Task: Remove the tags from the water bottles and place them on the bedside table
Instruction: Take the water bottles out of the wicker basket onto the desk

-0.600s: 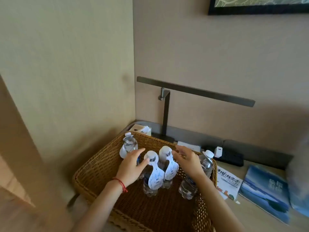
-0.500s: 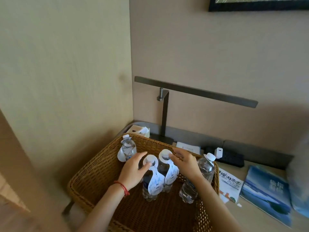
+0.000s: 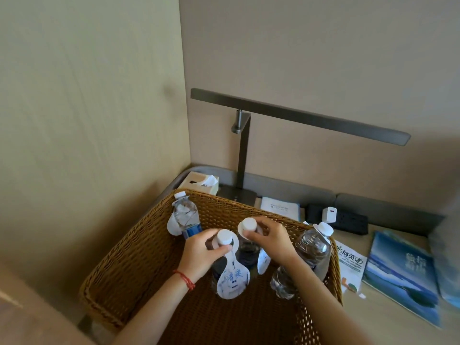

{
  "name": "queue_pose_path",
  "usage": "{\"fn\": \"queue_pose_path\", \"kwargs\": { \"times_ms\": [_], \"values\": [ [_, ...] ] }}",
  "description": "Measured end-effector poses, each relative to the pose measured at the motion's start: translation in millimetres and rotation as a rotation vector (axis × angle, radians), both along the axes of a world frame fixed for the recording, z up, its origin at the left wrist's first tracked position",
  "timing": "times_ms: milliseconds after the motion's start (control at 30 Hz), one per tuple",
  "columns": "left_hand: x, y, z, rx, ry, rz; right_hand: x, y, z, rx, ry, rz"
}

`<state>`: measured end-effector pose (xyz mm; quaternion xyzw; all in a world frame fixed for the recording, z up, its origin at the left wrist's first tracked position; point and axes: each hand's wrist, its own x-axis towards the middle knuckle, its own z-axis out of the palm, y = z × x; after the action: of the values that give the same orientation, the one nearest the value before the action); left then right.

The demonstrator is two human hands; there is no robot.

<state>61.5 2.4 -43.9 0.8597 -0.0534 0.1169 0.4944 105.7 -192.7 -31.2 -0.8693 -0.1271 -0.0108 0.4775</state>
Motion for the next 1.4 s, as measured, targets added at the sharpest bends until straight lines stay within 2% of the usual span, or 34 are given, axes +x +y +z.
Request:
{"fn": "queue_pose_path", "kwargs": {
  "times_ms": [333, 800, 1100, 1233, 1400],
  "values": [
    [12.6, 5.4, -3.1, -0.15, 0.019, -0.044, 3.7, 6.1, -3.4, 0.079, -0.013, -0.017],
    [10.3, 8.4, 5.1, -0.128, -0.082, -0.031, -15.5, 4.5, 1.5, 0.178, -0.071, -0.119],
    [-1.4, 19.5, 36.4, -0.177, -0.197, 0.016, -39.1, 1.5, 39.7, 0.354, -0.101, -0.141],
    [-8.6, 20.4, 57.2, -0.221, -0.247, 0.046, -50.8, -1.2, 63.9, 0.359, -0.168, -0.1],
    [-25.8, 15.6, 91.8, -0.334, -0.271, 0.045, -66.2, -5.7, 96.4, 0.455, -0.195, -0.081]
  ]
}}
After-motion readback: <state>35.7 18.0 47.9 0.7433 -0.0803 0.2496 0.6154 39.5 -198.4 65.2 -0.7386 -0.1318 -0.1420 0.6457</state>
